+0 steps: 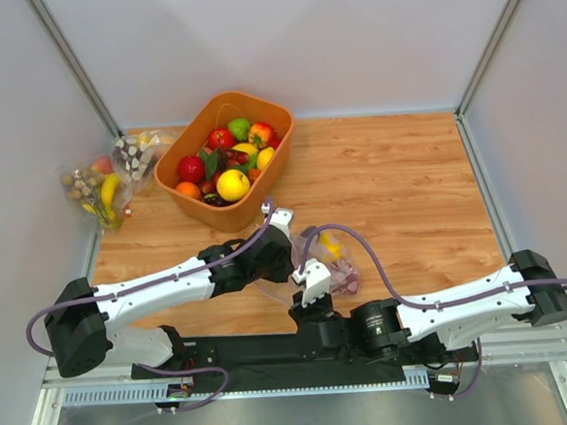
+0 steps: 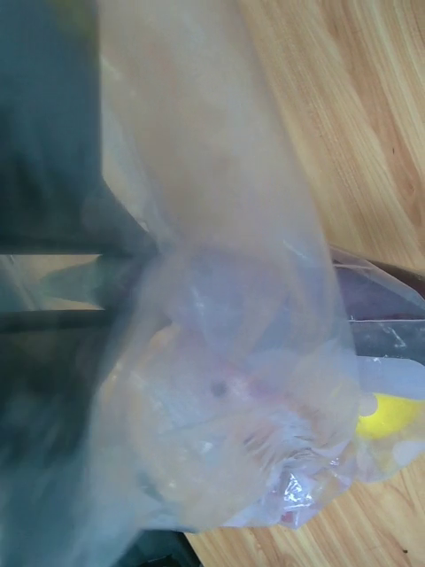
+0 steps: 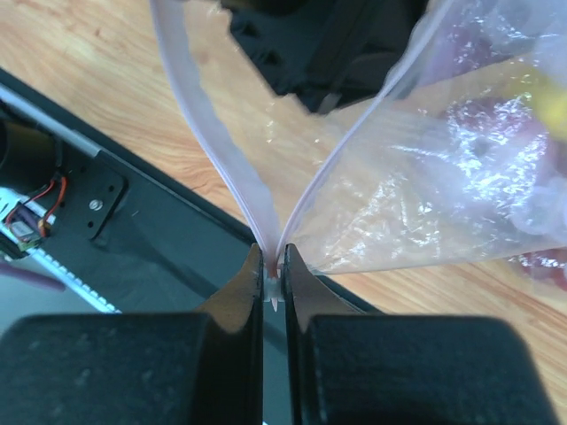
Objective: Open the zip-top bag and remove the fake food
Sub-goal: Pick up the fake vegetable from the zipper food storage bag.
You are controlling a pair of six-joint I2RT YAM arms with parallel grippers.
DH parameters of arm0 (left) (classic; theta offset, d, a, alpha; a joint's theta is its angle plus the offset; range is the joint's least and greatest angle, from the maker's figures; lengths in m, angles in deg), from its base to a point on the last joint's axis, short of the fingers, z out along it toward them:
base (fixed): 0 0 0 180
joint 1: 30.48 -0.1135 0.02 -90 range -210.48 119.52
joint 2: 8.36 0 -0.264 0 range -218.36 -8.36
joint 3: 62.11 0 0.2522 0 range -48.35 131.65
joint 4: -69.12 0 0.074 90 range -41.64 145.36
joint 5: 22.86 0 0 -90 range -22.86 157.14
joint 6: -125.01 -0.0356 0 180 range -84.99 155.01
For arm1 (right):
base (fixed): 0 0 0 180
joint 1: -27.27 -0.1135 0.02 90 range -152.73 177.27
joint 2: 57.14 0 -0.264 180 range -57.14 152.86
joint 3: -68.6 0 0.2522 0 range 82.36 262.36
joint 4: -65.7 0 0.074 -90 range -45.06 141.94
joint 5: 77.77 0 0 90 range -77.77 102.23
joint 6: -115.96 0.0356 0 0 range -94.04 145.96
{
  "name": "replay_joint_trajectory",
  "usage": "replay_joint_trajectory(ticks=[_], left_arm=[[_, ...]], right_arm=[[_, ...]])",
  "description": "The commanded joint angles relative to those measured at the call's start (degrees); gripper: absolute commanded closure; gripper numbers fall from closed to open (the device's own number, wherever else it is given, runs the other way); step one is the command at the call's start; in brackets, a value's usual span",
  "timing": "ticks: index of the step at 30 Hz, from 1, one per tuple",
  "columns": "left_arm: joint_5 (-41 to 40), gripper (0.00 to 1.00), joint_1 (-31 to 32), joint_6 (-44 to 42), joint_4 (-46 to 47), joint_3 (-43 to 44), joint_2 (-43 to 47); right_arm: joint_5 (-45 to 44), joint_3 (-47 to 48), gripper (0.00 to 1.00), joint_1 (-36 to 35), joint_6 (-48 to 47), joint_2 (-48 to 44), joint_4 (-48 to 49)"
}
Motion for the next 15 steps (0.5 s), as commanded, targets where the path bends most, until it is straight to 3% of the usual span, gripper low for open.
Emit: replay_joint_trajectory(ticks=[1,15], left_arm=[[1.3,1.0,-1.9,0.01,1.48,2.95,-0.44],[6.84,1.0,-7.09,-5.0,-1.77,5.5,0.78]], right_arm=[[2.02,-1.36,1.0,-0.88,1.01,1.08,4.96],[9.04,-2.33,1.0,-0.96,6.3,2.5,0.83]])
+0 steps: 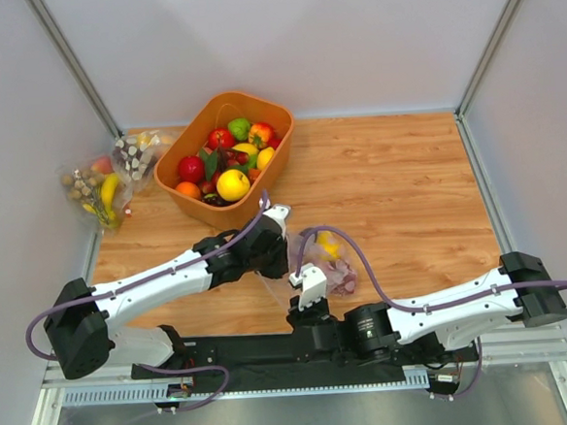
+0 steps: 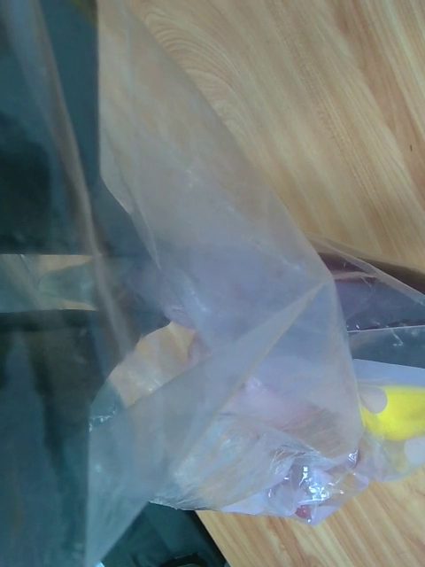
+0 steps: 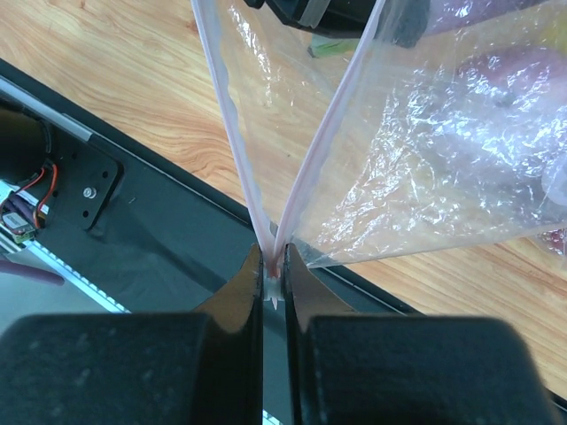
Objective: Open the zip-top bag and remove the fake food
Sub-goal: Pick up the fake vegetable from the zipper food storage bag.
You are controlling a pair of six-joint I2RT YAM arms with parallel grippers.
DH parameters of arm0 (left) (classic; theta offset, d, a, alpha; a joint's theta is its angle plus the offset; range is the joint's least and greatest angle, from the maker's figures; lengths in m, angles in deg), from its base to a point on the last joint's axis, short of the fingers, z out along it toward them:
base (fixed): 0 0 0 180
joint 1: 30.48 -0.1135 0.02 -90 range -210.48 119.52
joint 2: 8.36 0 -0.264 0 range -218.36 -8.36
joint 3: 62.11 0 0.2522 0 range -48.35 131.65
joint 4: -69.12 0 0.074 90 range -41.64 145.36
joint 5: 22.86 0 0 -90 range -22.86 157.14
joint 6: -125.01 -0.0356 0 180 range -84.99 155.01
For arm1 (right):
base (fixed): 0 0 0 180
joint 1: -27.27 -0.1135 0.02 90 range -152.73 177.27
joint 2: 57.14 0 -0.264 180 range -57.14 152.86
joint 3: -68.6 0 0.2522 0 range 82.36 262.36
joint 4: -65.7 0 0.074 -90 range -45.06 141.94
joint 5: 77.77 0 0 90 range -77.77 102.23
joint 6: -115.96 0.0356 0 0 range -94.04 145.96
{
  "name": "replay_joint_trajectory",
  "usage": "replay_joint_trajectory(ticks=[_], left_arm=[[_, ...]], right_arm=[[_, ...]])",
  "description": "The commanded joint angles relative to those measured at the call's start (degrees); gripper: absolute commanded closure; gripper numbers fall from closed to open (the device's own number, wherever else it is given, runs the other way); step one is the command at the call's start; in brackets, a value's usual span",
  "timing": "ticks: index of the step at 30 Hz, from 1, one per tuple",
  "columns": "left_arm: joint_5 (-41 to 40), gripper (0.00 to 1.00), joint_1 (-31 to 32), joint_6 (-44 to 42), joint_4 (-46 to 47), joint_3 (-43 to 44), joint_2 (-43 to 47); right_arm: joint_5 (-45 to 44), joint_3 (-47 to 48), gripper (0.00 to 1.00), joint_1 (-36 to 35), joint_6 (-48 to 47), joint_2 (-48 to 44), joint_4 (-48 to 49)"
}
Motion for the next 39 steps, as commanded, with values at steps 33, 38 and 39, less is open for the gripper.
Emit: replay_joint_trajectory(ticks=[33,38,39], left_arm=[[12.84,1.0,-3.19,-0.82,0.32,0.33,12.03],[18.91,1.0,-3.19,-1.08,-1.08,-4.86,15.63],[19.27,1.0,-3.19,-1.26,-1.44,-5.3,16.16]], right_arm=[[14.04,-5.72,1.0,0.08,3.06,0.01,6.11],[15.09,-7.04,1.0,5.96,0.26,-0.78,5.59],[15.09,-7.22,1.0,6.85,0.08,-0.96,5.24]])
